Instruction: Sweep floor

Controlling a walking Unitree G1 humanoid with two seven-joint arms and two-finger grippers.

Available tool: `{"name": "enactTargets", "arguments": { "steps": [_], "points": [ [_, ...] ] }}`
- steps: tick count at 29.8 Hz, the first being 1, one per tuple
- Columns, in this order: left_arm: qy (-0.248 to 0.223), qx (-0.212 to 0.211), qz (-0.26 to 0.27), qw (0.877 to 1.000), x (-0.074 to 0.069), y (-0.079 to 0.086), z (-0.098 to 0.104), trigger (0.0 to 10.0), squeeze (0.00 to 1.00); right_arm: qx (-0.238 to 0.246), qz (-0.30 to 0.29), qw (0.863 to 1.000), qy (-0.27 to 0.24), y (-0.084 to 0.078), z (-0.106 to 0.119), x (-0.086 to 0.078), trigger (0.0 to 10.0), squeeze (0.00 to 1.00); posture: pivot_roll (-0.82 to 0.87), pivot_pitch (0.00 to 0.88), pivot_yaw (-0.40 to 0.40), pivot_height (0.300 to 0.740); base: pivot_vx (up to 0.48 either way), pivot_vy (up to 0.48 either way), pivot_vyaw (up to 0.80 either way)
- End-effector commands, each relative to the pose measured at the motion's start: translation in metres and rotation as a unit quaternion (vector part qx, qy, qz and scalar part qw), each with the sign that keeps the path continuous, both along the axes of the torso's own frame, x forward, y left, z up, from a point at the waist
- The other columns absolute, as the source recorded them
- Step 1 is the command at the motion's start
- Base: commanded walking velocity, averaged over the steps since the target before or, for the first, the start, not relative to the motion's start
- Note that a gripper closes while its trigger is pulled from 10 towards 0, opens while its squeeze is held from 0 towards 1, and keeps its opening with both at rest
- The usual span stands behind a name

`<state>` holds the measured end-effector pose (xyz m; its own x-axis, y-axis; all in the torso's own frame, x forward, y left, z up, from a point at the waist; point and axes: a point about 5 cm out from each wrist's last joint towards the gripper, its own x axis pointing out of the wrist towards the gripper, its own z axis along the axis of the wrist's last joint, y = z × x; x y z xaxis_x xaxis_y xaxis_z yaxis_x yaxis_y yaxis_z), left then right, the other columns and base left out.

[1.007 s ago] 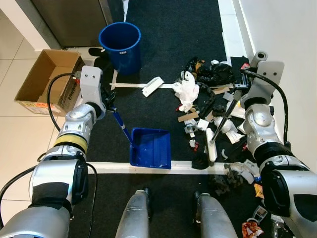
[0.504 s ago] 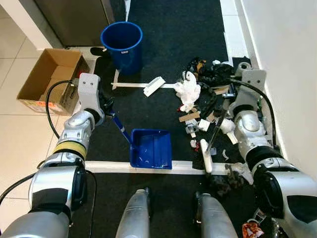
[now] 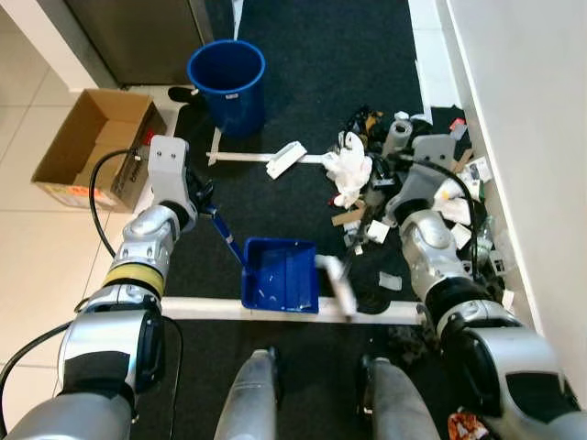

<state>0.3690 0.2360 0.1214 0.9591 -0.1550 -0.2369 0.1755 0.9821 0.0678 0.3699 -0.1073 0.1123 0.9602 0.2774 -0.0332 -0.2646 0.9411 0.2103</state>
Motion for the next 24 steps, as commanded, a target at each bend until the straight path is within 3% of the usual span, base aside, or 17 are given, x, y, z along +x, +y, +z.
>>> {"name": "enactTargets", "arguments": {
  "steps": [1, 5, 6, 7, 10, 12, 17, 24],
  "points": [
    [0.022, -0.011, -0.011, 1.0, -0.005, -0.008, -0.015, 10.0, 0.0, 0.023, 0.008, 0.999, -0.022, 0.0, 0.012, 0.003, 10.0, 0.0, 0.0, 0.229, 0.008, 0.74, 0.0, 0.0, 0.0],
    [0.022, -0.013, -0.013, 1.0, -0.005, -0.01, -0.015, 10.0, 0.0, 0.012, -0.035, 0.998, -0.046, -0.02, 0.027, 0.01, 10.0, 0.0, -0.01, 0.228, 0.006, 0.74, 0.0, 0.0, 0.0],
    [0.02, -0.014, -0.014, 1.0, -0.005, -0.011, -0.015, 10.0, 0.0, -0.03, -0.083, 0.994, -0.065, -0.046, 0.037, 0.015, 10.0, 0.0, -0.01, 0.226, 0.005, 0.74, 0.0, 0.0, 0.0],
    [0.02, -0.014, -0.015, 1.0, -0.005, -0.011, -0.015, 10.0, 0.0, -0.04, -0.098, 0.992, -0.07, -0.054, 0.04, 0.016, 10.0, 0.0, -0.01, 0.226, 0.005, 0.74, 0.0, 0.0, 0.0],
    [0.019, -0.014, -0.015, 1.0, -0.005, -0.011, -0.014, 10.0, 0.0, -0.055, -0.114, 0.989, -0.078, -0.064, 0.045, 0.017, 10.0, 0.0, -0.01, 0.226, 0.005, 0.74, 0.0, 0.0, 0.0],
    [0.017, -0.015, -0.015, 1.0, -0.005, -0.011, -0.013, 10.0, 0.0, -0.067, -0.14, 0.984, -0.089, -0.081, 0.055, 0.018, 10.0, 0.0, -0.01, 0.229, 0.005, 0.74, 0.0, 0.0, 0.0],
    [0.013, -0.016, -0.014, 1.0, -0.005, -0.009, -0.012, 10.0, 0.0, -0.085, -0.156, 0.979, -0.095, -0.087, 0.056, 0.018, 10.0, 0.0, -0.01, 0.232, 0.007, 0.74, 0.0, 0.0, 0.0],
    [0.005, -0.021, -0.008, 1.0, -0.004, -0.008, -0.009, 10.0, 0.0, -0.11, -0.19, 0.974, -0.046, -0.082, 0.03, 0.013, 10.0, 0.0, 0.02, 0.255, 0.013, 0.74, 0.0, 0.0, 0.0]
  ]
}}
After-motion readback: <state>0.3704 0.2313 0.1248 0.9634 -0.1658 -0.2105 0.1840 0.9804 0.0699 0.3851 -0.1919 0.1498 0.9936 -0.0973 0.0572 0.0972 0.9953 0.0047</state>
